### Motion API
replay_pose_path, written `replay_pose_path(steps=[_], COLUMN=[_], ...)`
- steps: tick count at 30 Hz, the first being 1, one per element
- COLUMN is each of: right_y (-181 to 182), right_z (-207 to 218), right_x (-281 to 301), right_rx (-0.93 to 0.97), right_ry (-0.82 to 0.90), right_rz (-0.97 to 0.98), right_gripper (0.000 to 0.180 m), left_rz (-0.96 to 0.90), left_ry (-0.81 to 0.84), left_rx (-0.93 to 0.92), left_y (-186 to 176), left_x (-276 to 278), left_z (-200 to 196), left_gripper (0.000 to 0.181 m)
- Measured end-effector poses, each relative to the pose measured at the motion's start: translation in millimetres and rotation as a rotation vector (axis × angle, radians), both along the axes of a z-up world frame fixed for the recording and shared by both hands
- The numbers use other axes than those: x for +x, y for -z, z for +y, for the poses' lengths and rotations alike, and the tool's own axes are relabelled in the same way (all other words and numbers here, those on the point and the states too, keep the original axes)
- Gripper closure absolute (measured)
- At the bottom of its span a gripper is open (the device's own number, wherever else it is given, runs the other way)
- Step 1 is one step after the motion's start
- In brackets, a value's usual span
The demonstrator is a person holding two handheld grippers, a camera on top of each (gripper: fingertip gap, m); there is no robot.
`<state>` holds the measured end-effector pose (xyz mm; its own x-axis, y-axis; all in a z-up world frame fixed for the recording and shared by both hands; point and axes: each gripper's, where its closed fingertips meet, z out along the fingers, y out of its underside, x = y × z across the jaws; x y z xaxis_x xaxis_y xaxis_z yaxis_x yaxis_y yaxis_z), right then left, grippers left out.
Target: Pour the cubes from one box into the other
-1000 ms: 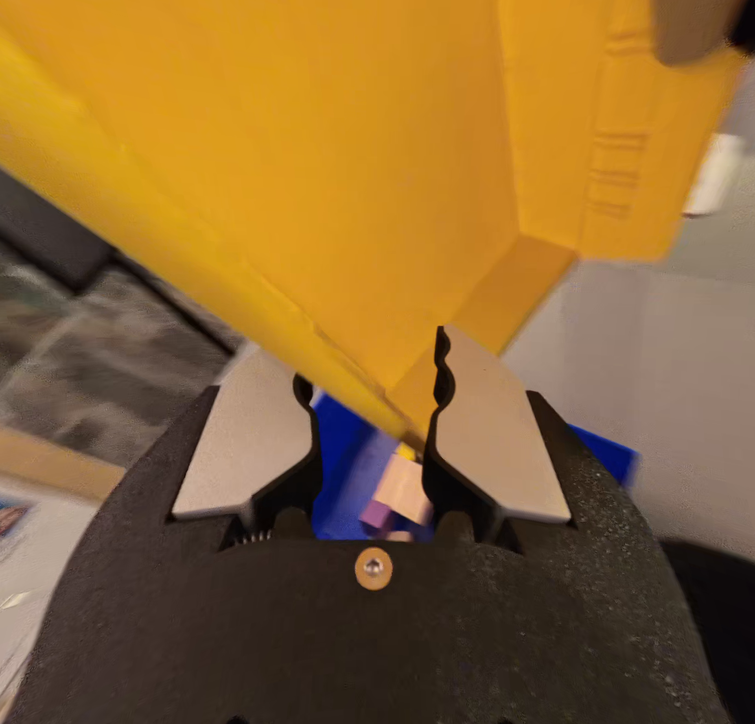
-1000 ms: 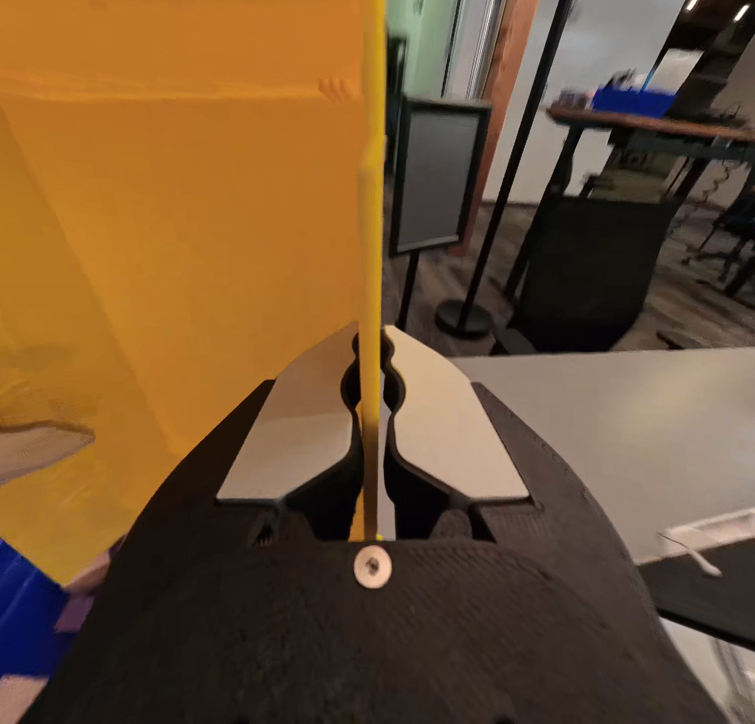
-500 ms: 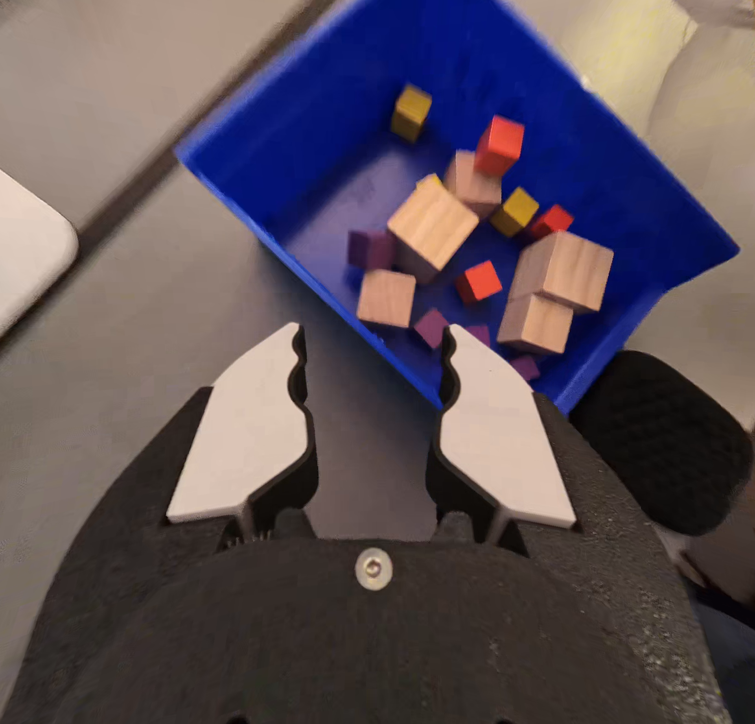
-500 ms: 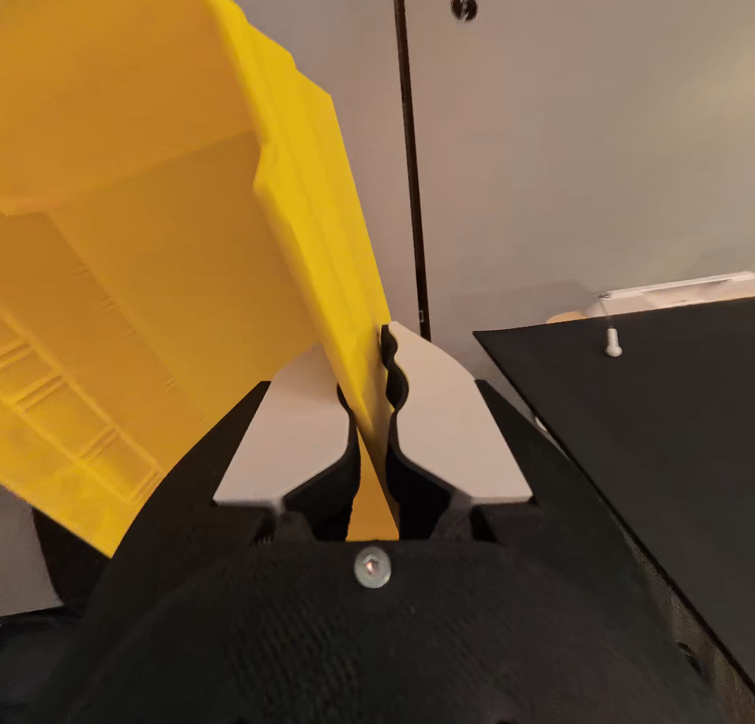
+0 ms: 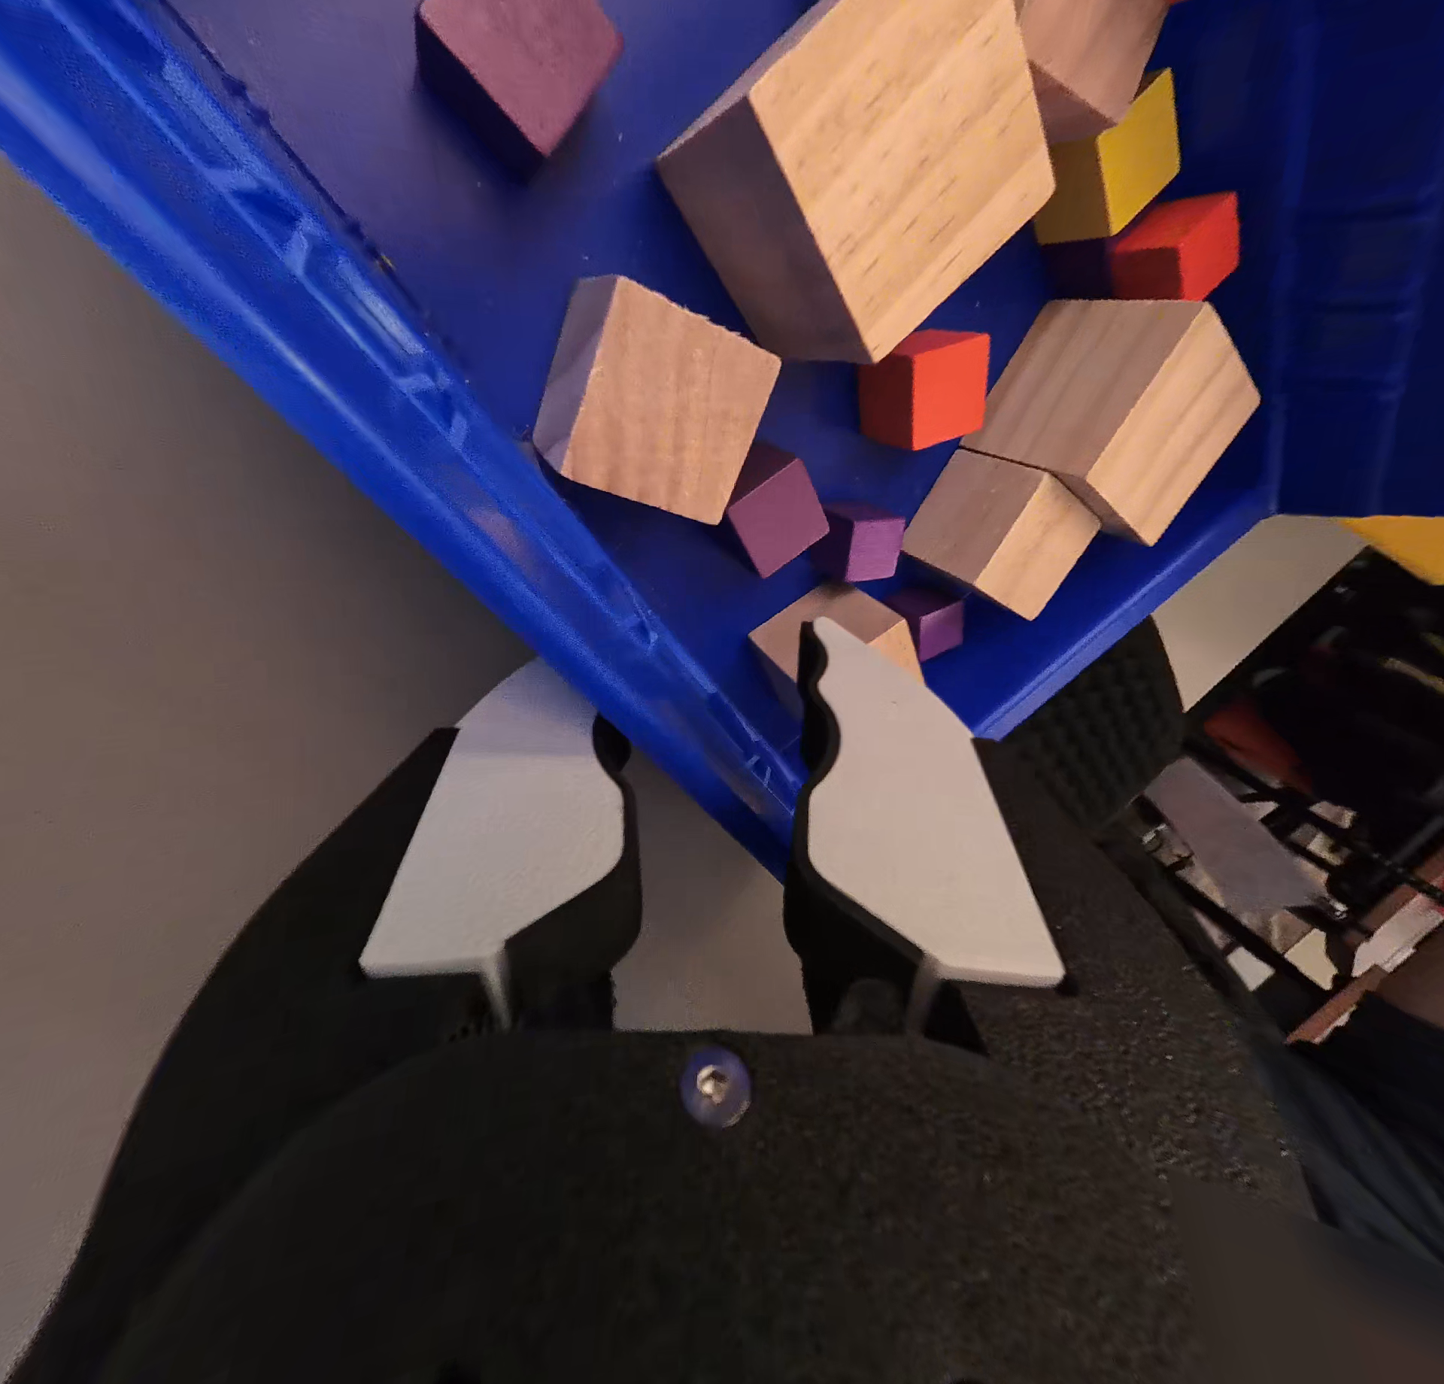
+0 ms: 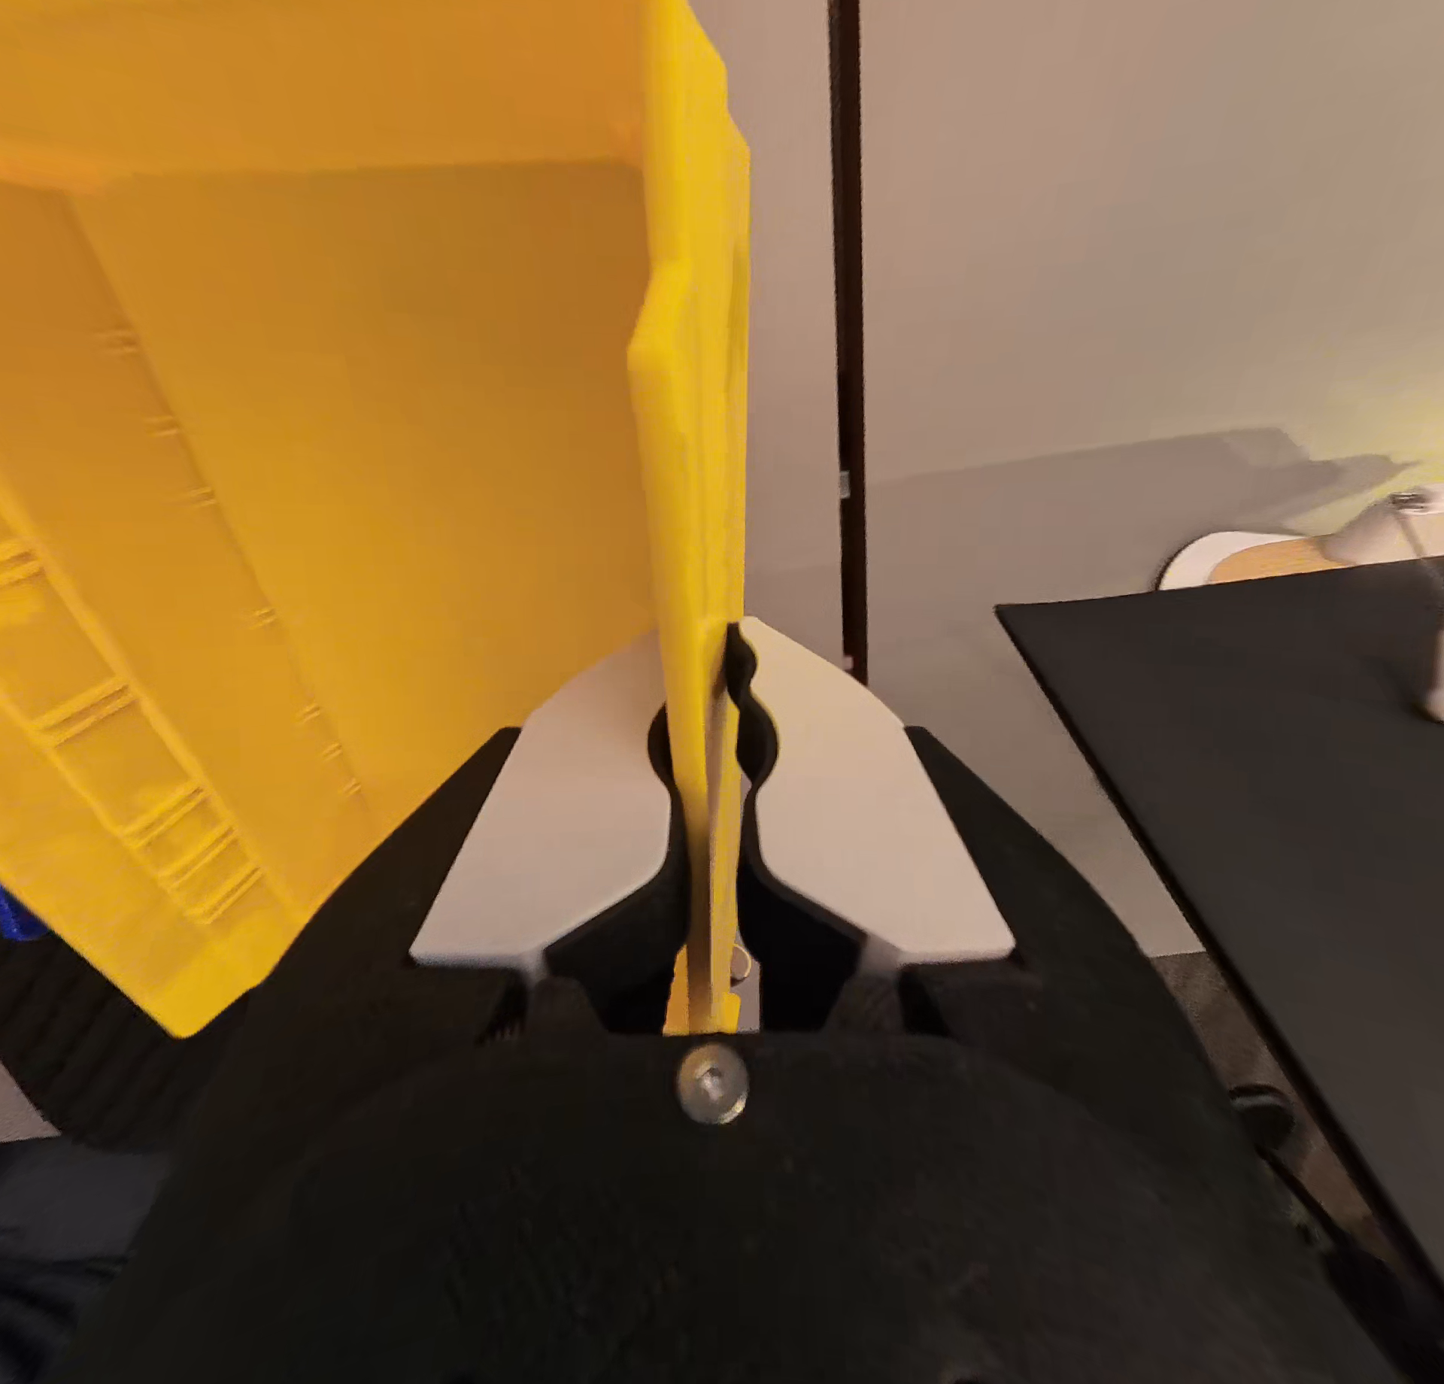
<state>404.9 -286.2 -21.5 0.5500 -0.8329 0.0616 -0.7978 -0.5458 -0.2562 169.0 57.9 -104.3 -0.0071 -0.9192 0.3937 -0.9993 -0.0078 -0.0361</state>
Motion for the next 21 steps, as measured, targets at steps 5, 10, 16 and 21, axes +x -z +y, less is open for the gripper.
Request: replay_pose_path(steps=[5,10,16,21], right_y=[26,44,48,63], right_z=[9,37,99,162], right_x=[-11,-23,-35,-57], right_rx=[0.047,0.105,0.206,0.245], right_ry=[0.019,0.017,-0.006,-0.067], right_rz=[0.113,0.199,0.267,0.339], right_gripper=[0.172,0.172,0.172,0.172], left_rz=[0.015,-0.005,0.006,0.004], left_ry=[-0.074,-0.077,-0.203,-0.335], left_rx=[-0.006,0.029,0.048,0.083], left_y=[-3,-3,-4,-5], left_x=[-6,-37,-103,-163], left_z=[31,96,189,260], left_gripper=[0.162,0.167,0.169,0.171])
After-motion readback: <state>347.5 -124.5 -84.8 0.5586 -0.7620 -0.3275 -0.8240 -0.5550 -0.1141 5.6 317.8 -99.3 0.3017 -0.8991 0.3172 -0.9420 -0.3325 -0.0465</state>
